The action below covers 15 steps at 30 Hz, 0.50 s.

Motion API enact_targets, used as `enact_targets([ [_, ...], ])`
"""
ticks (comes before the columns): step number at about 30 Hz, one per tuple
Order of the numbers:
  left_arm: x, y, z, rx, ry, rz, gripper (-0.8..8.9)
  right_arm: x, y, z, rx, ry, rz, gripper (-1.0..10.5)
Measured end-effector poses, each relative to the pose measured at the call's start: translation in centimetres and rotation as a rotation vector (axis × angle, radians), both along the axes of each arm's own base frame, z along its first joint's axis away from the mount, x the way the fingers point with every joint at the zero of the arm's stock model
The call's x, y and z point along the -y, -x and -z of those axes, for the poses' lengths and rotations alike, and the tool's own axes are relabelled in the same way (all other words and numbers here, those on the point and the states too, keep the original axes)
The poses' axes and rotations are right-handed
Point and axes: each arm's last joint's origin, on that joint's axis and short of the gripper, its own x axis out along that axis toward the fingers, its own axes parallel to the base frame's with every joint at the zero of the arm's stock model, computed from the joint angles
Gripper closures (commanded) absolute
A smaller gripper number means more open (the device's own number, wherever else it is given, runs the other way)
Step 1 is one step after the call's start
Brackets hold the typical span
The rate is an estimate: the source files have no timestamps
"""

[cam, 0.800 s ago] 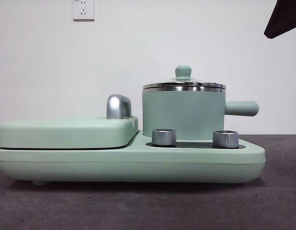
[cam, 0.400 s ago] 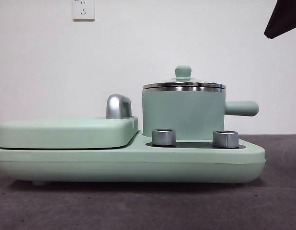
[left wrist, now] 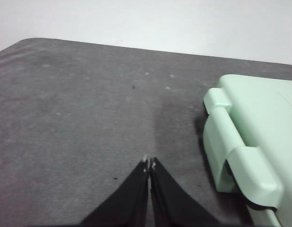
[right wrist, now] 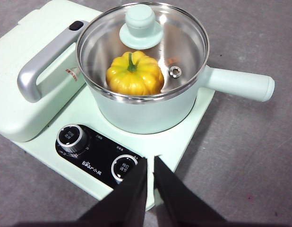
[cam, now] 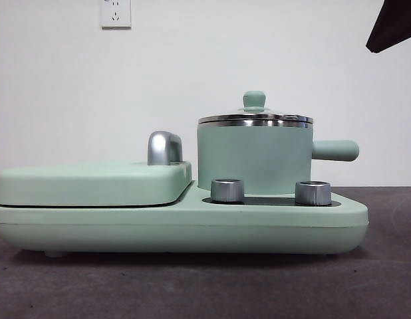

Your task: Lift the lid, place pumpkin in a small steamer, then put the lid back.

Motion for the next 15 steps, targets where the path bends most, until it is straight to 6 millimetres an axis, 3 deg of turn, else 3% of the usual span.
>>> enact_targets([
  [15, 0.20, 0.00, 0.00, 0.000, 0.000, 0.021, 8.07, -0.01, -0.02, -0.03, 0.004, -0.002, 0.000, 9.3],
])
